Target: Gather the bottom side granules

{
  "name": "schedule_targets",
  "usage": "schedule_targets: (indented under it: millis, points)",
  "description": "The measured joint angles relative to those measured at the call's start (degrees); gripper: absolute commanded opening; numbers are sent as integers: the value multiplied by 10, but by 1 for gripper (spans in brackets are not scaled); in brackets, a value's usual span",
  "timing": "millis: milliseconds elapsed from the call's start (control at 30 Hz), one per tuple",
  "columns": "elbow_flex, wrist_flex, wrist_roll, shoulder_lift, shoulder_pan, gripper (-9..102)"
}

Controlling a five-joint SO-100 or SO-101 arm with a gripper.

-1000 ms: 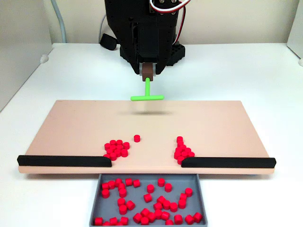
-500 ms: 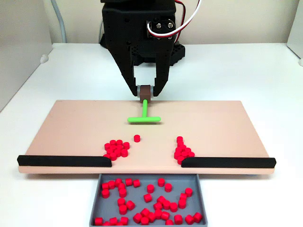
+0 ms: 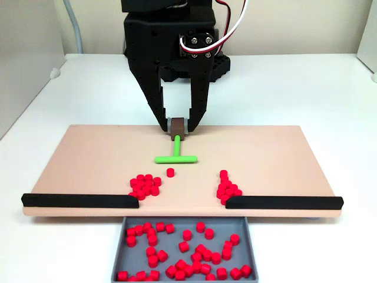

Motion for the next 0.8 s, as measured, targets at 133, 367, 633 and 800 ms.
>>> schedule_targets:
  millis: [133, 367, 633, 800]
  points:
    - [0, -2, 0, -3, 0, 0]
    - [-2, -6, -1, -17, 2, 0]
    - [-4, -13, -1, -30, 0, 0]
    - [-12, -13, -3, -40, -1, 0]
